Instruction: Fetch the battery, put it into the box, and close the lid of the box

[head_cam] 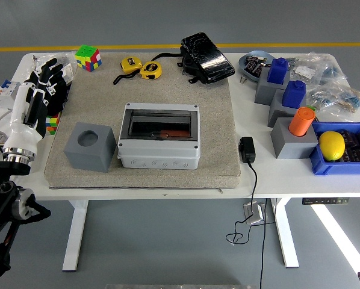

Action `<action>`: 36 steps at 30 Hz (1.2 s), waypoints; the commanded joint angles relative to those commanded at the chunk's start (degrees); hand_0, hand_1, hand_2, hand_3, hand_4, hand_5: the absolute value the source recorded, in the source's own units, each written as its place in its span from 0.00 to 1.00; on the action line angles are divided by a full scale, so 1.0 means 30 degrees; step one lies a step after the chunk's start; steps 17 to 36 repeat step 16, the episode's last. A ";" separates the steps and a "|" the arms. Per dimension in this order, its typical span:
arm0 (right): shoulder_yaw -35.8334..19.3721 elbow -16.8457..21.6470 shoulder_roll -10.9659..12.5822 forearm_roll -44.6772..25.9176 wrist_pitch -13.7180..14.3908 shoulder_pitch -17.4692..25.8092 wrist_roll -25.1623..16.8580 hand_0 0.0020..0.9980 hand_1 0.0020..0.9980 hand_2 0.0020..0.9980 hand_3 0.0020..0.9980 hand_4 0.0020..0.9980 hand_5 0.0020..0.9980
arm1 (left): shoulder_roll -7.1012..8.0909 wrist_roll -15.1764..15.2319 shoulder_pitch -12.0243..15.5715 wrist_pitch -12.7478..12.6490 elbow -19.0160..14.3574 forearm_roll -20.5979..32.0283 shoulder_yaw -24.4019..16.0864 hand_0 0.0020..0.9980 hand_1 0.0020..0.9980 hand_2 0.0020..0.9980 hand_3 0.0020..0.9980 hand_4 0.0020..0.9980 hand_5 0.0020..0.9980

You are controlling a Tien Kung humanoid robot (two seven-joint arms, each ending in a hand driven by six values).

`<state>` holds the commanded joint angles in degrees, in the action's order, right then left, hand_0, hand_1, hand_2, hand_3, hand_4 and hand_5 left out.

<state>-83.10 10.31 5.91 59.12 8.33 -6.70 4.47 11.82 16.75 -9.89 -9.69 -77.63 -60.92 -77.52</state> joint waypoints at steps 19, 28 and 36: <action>-0.0011 0.0000 0.0003 0.0000 0.0027 -0.0034 0.0032 0.84 0.78 0.77 0.80 1.00 1.00 | -0.0206 0.4157 0.0052 0.1416 0.0352 0.7583 0.0569 0.92 0.98 1.00 1.00 1.00 1.00; -0.0011 0.0000 0.0003 0.0000 0.0027 -0.0034 0.0032 0.84 0.78 0.77 0.80 1.00 1.00 | -0.0206 0.4157 0.0052 0.1416 0.0352 0.7583 0.0569 0.92 0.98 1.00 1.00 1.00 1.00; -0.0011 0.0000 0.0003 0.0000 0.0027 -0.0034 0.0032 0.84 0.78 0.77 0.80 1.00 1.00 | -0.0206 0.4157 0.0052 0.1416 0.0352 0.7583 0.0569 0.92 0.98 1.00 1.00 1.00 1.00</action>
